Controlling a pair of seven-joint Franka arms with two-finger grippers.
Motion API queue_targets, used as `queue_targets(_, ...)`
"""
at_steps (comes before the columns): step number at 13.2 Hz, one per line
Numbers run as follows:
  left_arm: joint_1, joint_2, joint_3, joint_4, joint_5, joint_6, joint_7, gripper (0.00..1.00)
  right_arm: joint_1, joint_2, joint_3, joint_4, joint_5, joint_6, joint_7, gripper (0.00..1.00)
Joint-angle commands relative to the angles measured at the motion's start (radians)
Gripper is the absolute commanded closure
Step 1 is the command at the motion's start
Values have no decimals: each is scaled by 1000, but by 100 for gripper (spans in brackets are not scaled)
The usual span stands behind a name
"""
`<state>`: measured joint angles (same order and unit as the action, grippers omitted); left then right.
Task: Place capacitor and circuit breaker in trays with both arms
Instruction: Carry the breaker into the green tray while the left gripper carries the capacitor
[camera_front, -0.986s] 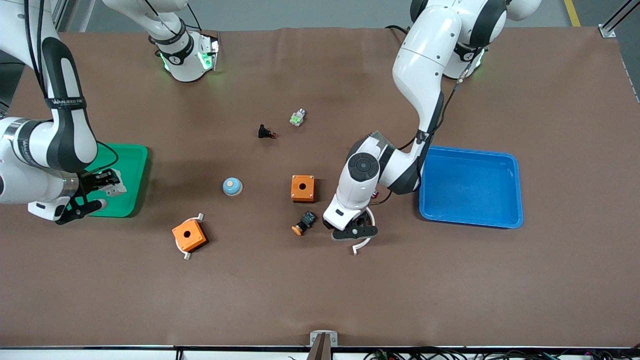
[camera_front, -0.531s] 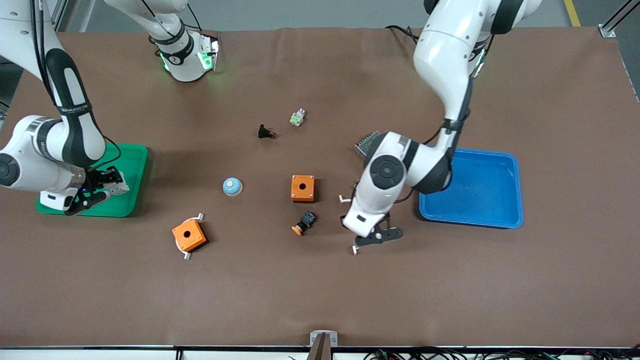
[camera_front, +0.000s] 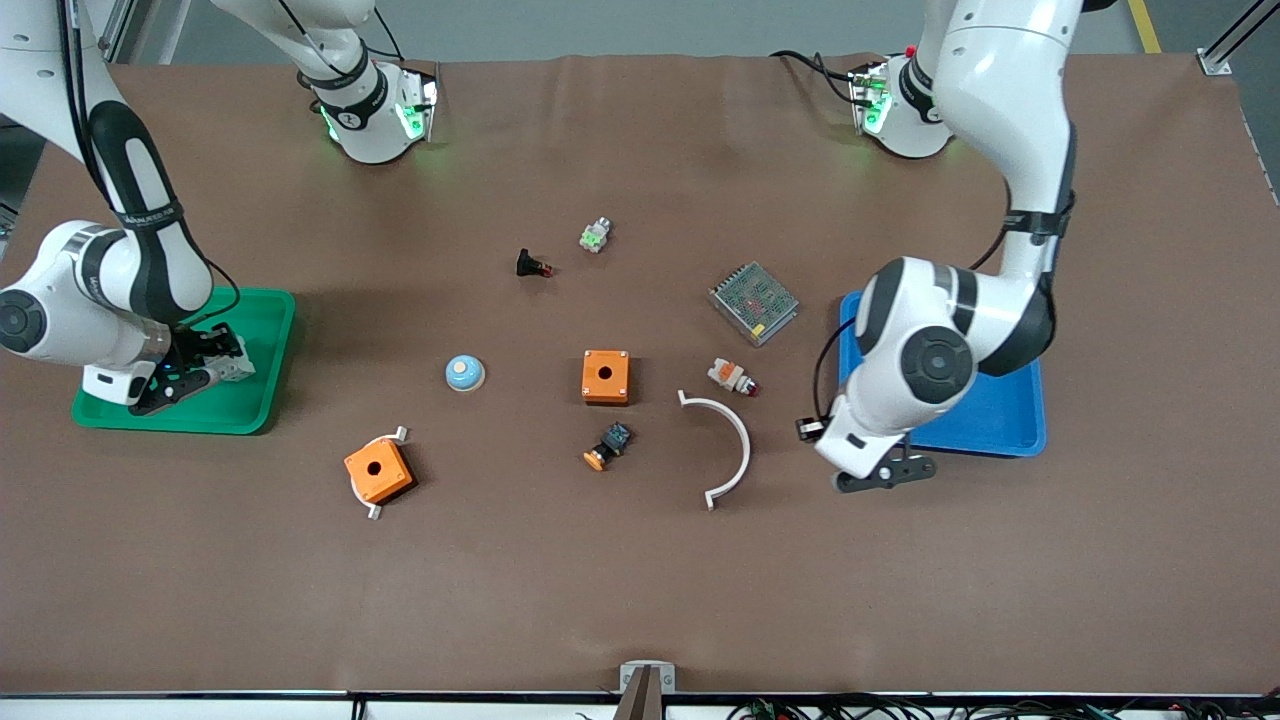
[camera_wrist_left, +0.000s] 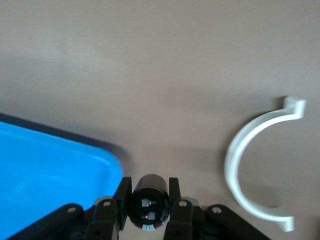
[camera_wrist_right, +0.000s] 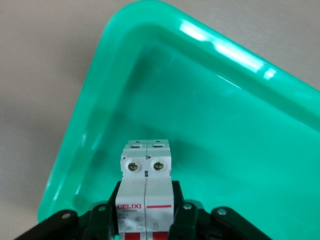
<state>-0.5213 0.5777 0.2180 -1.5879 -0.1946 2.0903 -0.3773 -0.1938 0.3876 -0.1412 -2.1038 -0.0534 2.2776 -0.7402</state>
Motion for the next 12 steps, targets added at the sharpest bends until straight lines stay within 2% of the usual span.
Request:
queue_targets(1,41,-97,-8,-165,18,23,98,100,-22,-33,17,-28,-51,32,-5,98)
queue_targets(2,67,-116,-8,-205,27,36,128,100,-30,-32,17,-28,-68,37,-7,97)
queue_targets(3,86,-133,-8,-245,46,46,162,100,-38,-32,17,-28,-92,48,-5,86)
queue_targets(4,112,-151,-8,-298,70,89,197,100,-41,-30,18,-28,-106,60,-7,71)
queue_targets(6,133,-179,-8,-412,83,212,242,100,-58,-30,20,-27,-108,68,-10,5)
queue_targets(7,133,-182,-8,-464,83,285,248,99,-64,-30,22,-24,-108,65,-7,0)
queue_targets(10,135,-176,-8,-560,118,411,250,99,-55,-68,34,-19,-79,33,10,0)
queue_targets(12,145,-173,-8,-564,135,413,250,96,-18,-129,52,-15,31,-16,56,0)
